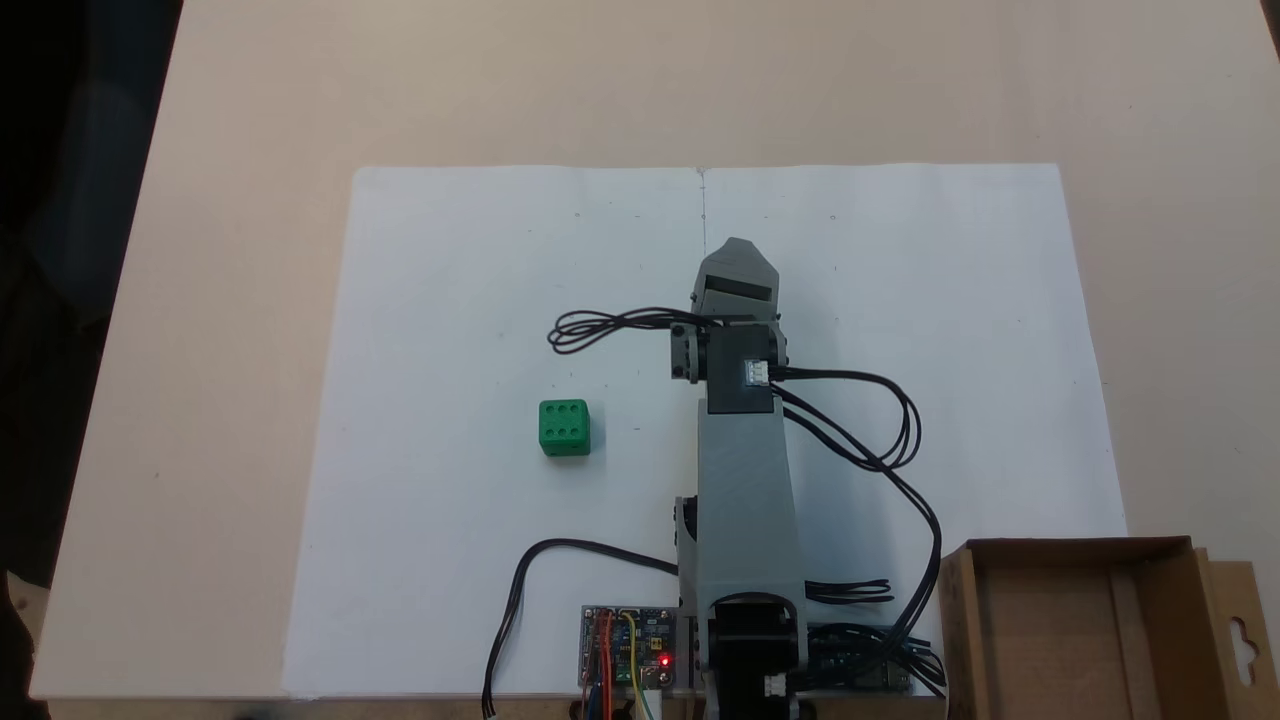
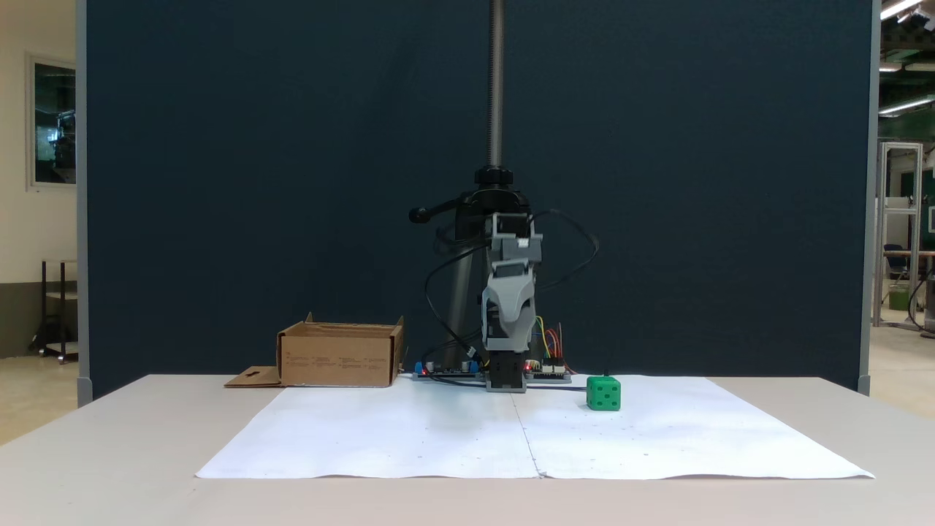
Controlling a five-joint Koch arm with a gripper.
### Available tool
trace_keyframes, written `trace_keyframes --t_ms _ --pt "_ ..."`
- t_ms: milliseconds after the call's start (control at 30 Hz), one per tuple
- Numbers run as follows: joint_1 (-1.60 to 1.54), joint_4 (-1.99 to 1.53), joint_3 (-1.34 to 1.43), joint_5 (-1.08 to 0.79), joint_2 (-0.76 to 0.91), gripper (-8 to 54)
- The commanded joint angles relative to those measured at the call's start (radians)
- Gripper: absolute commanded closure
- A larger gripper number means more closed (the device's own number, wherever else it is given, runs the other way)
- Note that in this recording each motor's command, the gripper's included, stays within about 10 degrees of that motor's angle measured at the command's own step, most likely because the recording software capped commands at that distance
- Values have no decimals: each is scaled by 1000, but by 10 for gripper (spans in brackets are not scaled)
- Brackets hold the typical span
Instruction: Grasp a green dice and put it in the bin.
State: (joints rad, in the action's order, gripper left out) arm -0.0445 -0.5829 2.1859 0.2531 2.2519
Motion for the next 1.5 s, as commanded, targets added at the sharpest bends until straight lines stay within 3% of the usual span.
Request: trace_keyframes --t_ms 0,567,1067,1200,1467 --pt "-41 -161 -61 152 83 47" --pt "-592 -238 -80 500 72 47" --pt "-666 -160 -72 557 69 50" --pt "-680 -156 -72 606 67 91" --pt "-716 -140 -71 644 71 88"
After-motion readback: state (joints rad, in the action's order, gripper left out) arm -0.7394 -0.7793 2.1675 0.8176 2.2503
